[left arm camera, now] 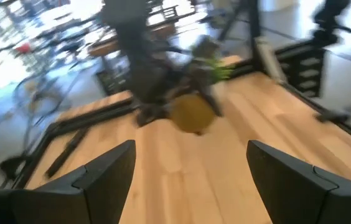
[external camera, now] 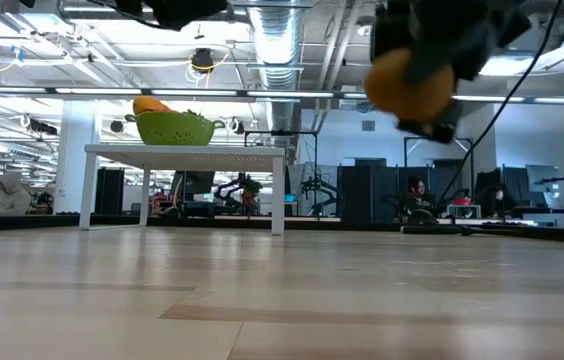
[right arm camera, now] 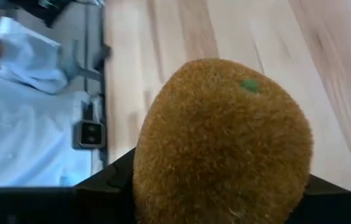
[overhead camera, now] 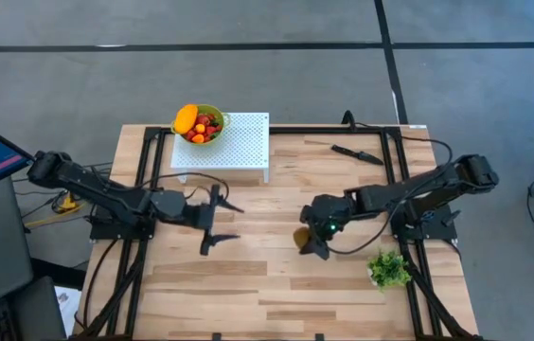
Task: Pick & Place Fruit
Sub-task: Put the kiwi into the green strainer bowl on the shelf
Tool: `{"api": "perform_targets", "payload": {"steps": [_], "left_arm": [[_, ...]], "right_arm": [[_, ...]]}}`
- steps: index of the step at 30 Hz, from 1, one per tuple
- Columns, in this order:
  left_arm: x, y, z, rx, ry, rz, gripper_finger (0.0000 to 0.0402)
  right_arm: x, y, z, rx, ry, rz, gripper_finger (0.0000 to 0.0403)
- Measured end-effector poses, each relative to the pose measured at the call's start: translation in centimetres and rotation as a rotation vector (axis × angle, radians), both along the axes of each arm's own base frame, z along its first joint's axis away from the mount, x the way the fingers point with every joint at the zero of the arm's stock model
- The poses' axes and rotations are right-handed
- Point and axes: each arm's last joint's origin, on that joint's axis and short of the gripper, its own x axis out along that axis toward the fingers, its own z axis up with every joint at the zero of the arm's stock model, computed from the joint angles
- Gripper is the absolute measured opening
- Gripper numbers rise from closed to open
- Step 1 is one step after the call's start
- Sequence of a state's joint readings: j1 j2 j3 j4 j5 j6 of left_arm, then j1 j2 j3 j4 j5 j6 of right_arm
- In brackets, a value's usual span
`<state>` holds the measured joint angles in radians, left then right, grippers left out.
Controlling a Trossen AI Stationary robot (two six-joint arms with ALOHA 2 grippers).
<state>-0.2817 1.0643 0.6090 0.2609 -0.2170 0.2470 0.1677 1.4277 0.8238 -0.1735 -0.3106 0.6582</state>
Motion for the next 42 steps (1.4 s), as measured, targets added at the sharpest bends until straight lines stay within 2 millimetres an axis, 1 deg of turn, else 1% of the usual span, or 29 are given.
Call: {"api": "perform_targets", "payload": {"steps": [3, 6, 9, 12, 15, 18, 19, 20, 23, 26, 29, 32, 38, 42], "left_arm": [[0.2, -0.9, -0.4, 0.077, 0.008, -0.084, 0.0301], [1.0, -2.0, -1.6, 0.240, 0.019, -0.113, 0.0301], [2.3, -2.9, -2.6, 0.410, -0.015, -0.051, 0.0301], [3.3, -3.5, -3.0, 0.558, -0.080, 0.037, 0.0301], [3.9, -3.8, -3.1, 0.644, -0.138, 0.086, 0.0301], [4.3, -3.7, -3.3, 0.676, -0.155, 0.122, 0.0301], [4.4, -3.7, -3.3, 0.637, -0.163, 0.138, 0.0301], [4.4, -3.7, -3.2, 0.554, -0.186, 0.154, 0.0301], [4.3, -3.7, -2.3, 0.197, -0.272, 0.180, 0.0301], [4.3, -3.5, -2.1, -0.103, -0.290, 0.135, 0.0301], [4.6, -3.2, -2.1, -0.299, -0.281, 0.056, 0.0301], [5.1, -2.3, -2.5, -0.383, -0.265, 0.057, 0.0301], [5.8, -0.2, -2.8, -0.410, -0.275, 0.134, 0.0301], [6.1, 0.8, -2.7, -0.434, -0.271, 0.100, 0.0301]], "right_arm": [[0.6, 0.1, 1.1, -0.027, -0.080, 0.037, 0.0192], [1.3, 0.1, 2.2, -0.052, -0.190, 0.073, 0.0199], [1.7, 0.0, 2.9, -0.066, -0.242, 0.082, 0.0211], [1.9, -0.3, 3.4, -0.084, -0.265, 0.087, 0.0211], [2.0, -0.5, 3.7, -0.107, -0.288, 0.099, 0.0201], [2.3, -0.5, 4.0, -0.123, -0.342, 0.113, 0.0194], [2.3, -0.5, 4.1, -0.130, -0.355, 0.118, 0.0195], [2.3, -0.5, 4.1, -0.137, -0.362, 0.123, 0.0197], [2.3, -0.5, 4.1, -0.163, -0.374, 0.141, 0.0207], [2.4, -0.8, 4.1, -0.202, -0.397, 0.155, 0.0210], [2.6, -1.2, 4.3, -0.265, -0.438, 0.151, 0.0202], [2.7, -1.7, 4.5, -0.323, -0.480, 0.155, 0.0194], [3.1, -2.3, 5.1, -0.381, -0.562, 0.160, 0.0209], [3.1, -2.6, 5.2, -0.401, -0.579, 0.162, 0.0208]]}}
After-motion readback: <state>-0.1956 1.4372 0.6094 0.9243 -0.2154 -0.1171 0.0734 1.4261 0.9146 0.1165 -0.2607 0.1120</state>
